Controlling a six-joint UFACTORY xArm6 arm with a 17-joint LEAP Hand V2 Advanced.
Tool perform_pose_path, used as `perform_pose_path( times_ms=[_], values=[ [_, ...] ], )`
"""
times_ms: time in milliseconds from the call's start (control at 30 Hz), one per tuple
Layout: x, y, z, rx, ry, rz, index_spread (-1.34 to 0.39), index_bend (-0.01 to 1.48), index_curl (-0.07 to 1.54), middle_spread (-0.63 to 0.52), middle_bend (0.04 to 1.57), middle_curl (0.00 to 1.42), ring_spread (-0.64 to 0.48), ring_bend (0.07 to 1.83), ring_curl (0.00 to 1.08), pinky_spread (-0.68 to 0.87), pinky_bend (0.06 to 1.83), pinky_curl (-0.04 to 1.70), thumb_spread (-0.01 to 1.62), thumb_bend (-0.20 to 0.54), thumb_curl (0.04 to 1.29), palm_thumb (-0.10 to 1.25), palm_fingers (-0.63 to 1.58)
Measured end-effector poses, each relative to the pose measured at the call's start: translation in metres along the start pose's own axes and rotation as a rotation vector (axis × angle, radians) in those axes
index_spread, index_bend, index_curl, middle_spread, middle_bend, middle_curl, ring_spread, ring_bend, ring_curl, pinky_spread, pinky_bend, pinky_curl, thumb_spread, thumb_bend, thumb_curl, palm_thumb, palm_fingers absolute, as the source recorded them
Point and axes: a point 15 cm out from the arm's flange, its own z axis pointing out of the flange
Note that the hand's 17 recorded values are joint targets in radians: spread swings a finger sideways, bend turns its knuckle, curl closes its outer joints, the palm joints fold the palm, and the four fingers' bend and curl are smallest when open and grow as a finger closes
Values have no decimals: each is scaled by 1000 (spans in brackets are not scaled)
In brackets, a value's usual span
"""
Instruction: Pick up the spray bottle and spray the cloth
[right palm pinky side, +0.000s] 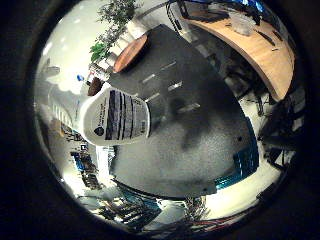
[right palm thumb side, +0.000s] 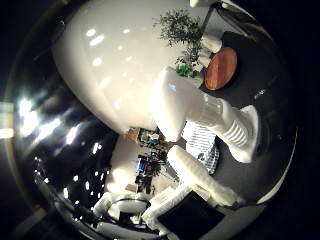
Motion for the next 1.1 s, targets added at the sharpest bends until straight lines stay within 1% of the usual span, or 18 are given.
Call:
perform_pose_path(
  times_ms=[367,633,733,767,800,867,900,967,1033,1067,1100],
  values=[
    [-14,-5,25,-29,2,-53,-215,154,269,100,203,340,157,258,264,343,334,306,1099,-21,305,620,115],
    [-17,1,35,-48,-10,-54,-214,152,265,104,211,342,157,260,264,345,331,309,1100,-21,305,620,131],
    [-18,5,40,-60,-17,-52,-209,149,260,98,243,350,144,292,267,336,334,307,1101,-20,307,623,203],
    [-19,5,40,-60,-17,-52,-200,150,257,72,284,362,119,327,270,329,335,301,1102,-20,306,627,288],
    [-19,5,39,-59,-18,-51,-197,147,259,62,299,369,113,338,276,319,332,301,1102,-20,306,627,293],
    [-18,5,37,-53,-18,-48,-214,148,251,-44,410,417,5,497,317,189,343,295,1101,-18,308,633,500],
    [-18,4,34,-45,-18,-46,-227,167,263,-84,445,442,-48,568,349,113,351,302,1100,-19,309,635,544],
    [-16,3,31,-38,-16,-46,-265,184,276,-159,494,487,-149,720,403,-42,433,322,1105,-19,311,641,704],
    [-15,4,29,-35,-14,-45,-319,251,338,-231,550,563,-232,841,484,-212,554,388,1112,-15,316,657,786],
    [-14,4,29,-34,-14,-45,-345,287,368,-258,590,604,-262,890,517,-272,608,421,1115,-15,318,666,824],
    [-13,3,28,-31,-14,-44,-358,304,384,-270,604,622,-273,907,530,-298,637,439,1114,-16,319,671,825]
  ],
)
